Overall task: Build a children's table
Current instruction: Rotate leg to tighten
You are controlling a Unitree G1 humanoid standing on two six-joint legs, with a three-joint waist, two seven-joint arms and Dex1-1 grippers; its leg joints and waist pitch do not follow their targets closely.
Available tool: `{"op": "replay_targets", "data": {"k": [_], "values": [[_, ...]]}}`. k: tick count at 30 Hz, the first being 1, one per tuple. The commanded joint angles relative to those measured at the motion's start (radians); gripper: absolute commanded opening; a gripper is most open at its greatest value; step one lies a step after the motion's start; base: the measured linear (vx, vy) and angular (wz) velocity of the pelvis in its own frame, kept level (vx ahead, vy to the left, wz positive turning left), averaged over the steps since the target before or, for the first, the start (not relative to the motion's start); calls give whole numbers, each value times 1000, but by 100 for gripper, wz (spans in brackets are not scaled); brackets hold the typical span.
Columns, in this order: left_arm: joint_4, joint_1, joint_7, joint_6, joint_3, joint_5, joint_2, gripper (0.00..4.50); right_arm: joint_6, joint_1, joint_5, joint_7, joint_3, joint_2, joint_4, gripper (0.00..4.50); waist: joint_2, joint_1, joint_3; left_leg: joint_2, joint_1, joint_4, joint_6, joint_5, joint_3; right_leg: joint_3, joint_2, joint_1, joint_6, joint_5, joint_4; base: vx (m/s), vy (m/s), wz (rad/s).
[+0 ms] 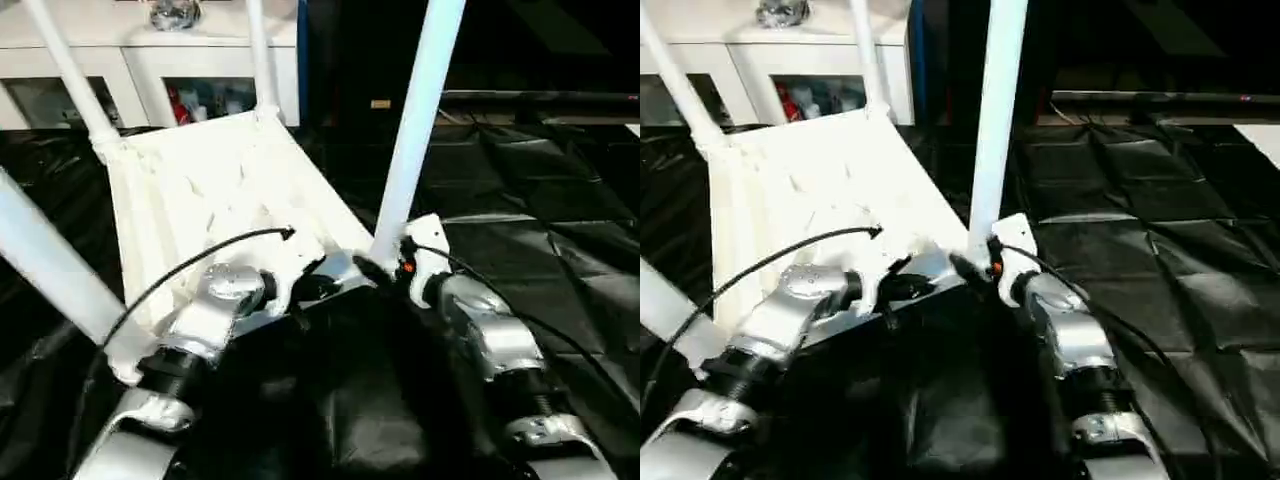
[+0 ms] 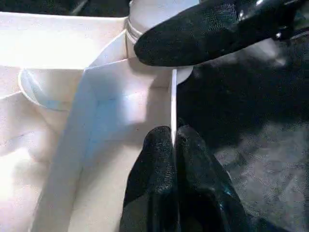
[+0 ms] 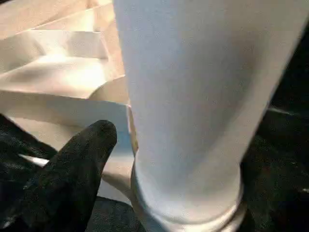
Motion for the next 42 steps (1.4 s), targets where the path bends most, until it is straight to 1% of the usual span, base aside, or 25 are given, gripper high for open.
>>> {"op": "replay_targets", "data": {"k": [1,3,6,8,10,11,12,14,15,17,20,22,23,25,27,30,31,32,33,34,36,37,38,39,42], "values": [[-49,-13,-50,-49,-62,-65,-48,0,9,10,45,140,151,52,-28,401,-8,2,-52,52,6,-67,69,-184,-17,46,-82,45,-230,-167,-81,0,0,0],[-88,22,-181,-94,-76,-82,33,0,9,27,68,315,175,-51,-86,401,-7,4,-52,54,7,-67,70,-192,-18,47,-83,45,-229,-171,-81,0,0,0],[-99,34,-253,-117,-83,-84,87,0,32,34,82,427,187,-115,-121,401,-8,6,-53,57,5,-66,86,-168,-16,45,-80,46,-243,-110,-73,0,0,0],[-101,35,-279,-119,-84,-87,104,0,43,38,85,471,197,-134,-134,401,-7,13,-52,59,7,-65,92,-165,-13,44,-79,43,-254,-104,-71,0,0,0],[-101,35,-290,-119,-83,-89,110,0,47,40,87,492,203,-142,-139,401,-7,18,-51,60,9,-65,84,-173,-13,43,-81,42,-253,-131,-72,0,0,0],[-99,32,-302,-123,-83,-91,117,0,53,42,88,515,214,-153,-145,387,-7,21,-51,60,10,-66,77,-181,-13,44,-82,41,-251,-148,-73,0,0,0],[-98,31,-306,-124,-82,-92,119,0,55,43,89,522,218,-157,-147,378,-13,22,-51,60,10,-66,75,-181,-13,44,-82,41,-249,-153,-74,0,0,0],[-98,29,-317,-130,-84,-99,127,0,59,45,96,537,229,-166,-152,364,-11,27,-51,60,10,-67,66,-176,-14,46,-84,41,-243,-164,-73,0,0,0],[-98,29,-321,-132,-84,-101,129,0,62,45,99,541,231,-166,-153,364,-11,27,-52,59,11,-66,65,-174,-13,46,-84,40,-243,-159,-73,0,0,0],[-96,27,-324,-135,-86,-102,130,0,67,45,101,549,232,-164,-153,329,-11,29,-53,59,10,-66,68,-156,-14,45,-83,42,-247,-127,-69,0,0,0],[-99,32,-330,-137,-86,-101,129,0,77,52,104,555,235,-157,-167,321,-13,30,-54,58,8,-64,73,-141,-13,45,-83,43,-250,-110,-67,0,0,0],[-102,35,-332,-137,-87,-99,128,0,82,57,107,558,237,-154,-174,310,-13,31,-53,58,8,-64,74,-141,-13,44,-83,43,-247,-115,-68,0,0,0],[-105,38,-328,-135,-89,-97,128,0,84,62,110,558,237,-153,-177,288,-13,31,-53,58,9,-64,72,-146,-13,44,-84,43,-246,-125,-69,0,0,0],[-107,41,-322,-132,-88,-96,127,0,82,65,110,550,234,-148,-177,284,-13,31,-52,58,10,-65,68,-157,-13,45,-84,41,-243,-145,-71,0,0,0],[-112,44,-269,-107,-71,-94,108,0,57,73,98,487,219,-117,-161,264,-12,30,-51,59,10,-66,63,-164,-14,45,-84,41,-240,-154,-72,0,0,0],[-122,44,-162,-55,-42,-83,69,0,36,67,58,316,184,-49,-104,260,-12,23,-48,58,12,-70,41,-192,-14,46,-84,37,-235,-198,-76,0,0,0],[-123,44,-138,-47,-36,-80,60,0,30,64,47,276,177,-34,-89,259,-11,17,-44,56,15,-73,26,-225,-16,46,-85,33,-226,-261,-84,0,0,0],[-124,43,-103,-33,-26,-76,45,0,27,60,36,220,165,-13,-71,259,-13,12,-43,54,14,-74,13,-245,-18,46,-87,36,-210,-315,-88,0,0,0],[-128,41,-60,-6,-14,-69,27,0,29,57,32,169,151,11,-56,258,-11,10,-43,54,13,-75,8,-253,-21,46,-87,35,-203,-336,-90,0,0,0],[-132,41,-19,16,-3,-64,9,0,28,54,25,115,138,36,-43,258,-13,3,-42,54,15,-76,1,-266,-21,46,-85,32,-190,-359,-93,0,0,0],[-142,44,59,58,16,-54,-28,0,35,44,17,26,118,80,-20,258,-13,-6,-42,52,11,-78,0,-271,-25,45,-85,34,-182,-373,-95,0,0,0],[-148,46,89,74,23,-50,-43,0,31,39,11,-7,113,96,-12,258,-11,-8,-44,53,11,-77,1,-267,-24,47,-84,33,-179,-363,-94,0,0,0],[-154,49,124,91,26,-42,-57,0,33,30,7,-52,101,116,3,257,-11,-9,-44,53,13,-76,2,-265,-23,48,-83,31,-181,-352,-95,0,0,0],[-165,54,183,111,26,-22,-82,0,29,10,-15,-129,91,146,36,257,-13,-11,-45,52,10,-74,6,-251,-21,50,-83,31,-189,-324,-92,0,0,0],[-170,55,220,130,29,-21,-110,0,2,-4,-41,-158,102,161,63,257,-16,-14,-48,49,6,-70,23,-219,-20,48,-83,35,-194,-283,-90,0,0,0]]}}
